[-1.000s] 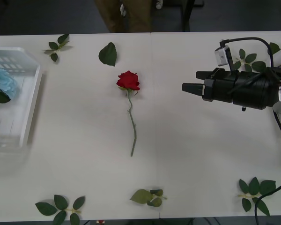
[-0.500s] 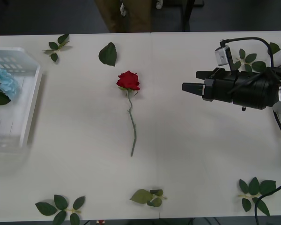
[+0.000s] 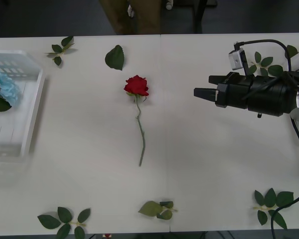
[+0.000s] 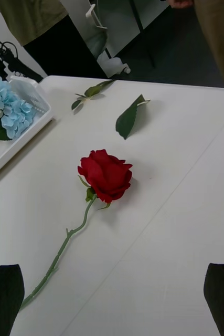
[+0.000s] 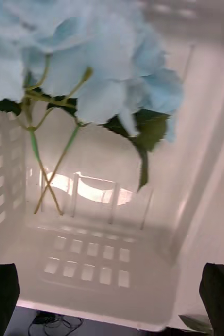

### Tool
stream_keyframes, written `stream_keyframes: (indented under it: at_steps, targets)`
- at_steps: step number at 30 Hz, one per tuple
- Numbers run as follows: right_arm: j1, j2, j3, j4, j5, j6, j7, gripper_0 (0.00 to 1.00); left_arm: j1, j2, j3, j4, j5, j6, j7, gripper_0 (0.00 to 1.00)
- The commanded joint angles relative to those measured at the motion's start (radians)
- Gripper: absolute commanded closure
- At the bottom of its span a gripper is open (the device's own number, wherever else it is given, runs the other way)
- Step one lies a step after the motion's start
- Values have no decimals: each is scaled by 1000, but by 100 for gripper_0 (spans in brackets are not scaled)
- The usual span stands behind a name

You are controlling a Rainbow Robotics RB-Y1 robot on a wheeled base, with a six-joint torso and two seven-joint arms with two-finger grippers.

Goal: Place the red flowers into the right box and the blue flowers into the left box. If a person shows an open palm, hand one flower to the person first, then continue sorting.

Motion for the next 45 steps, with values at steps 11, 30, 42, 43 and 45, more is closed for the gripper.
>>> stream_keyframes:
  at_steps: [11,30,42,43,45]
  targets:
    - [-20,11,-16,-22,3,-10,-21,0,336,-285,331,-871,-14,13,-11,0]
    - [-9,10,-16,-22,3,-15,-21,0,171,-653,-171,-960,-610,103,473,0]
    - [-9,11,-16,-22,13,-25,-21,0,-90,-764,-523,-523,-669,-148,793,0]
    - [-9,10,-18,-22,13,-25,-21,0,-101,-776,-539,-491,-674,-168,805,0]
    - [-9,11,-16,-22,14,-25,-21,0,-121,-804,-563,-422,-688,-208,828,0]
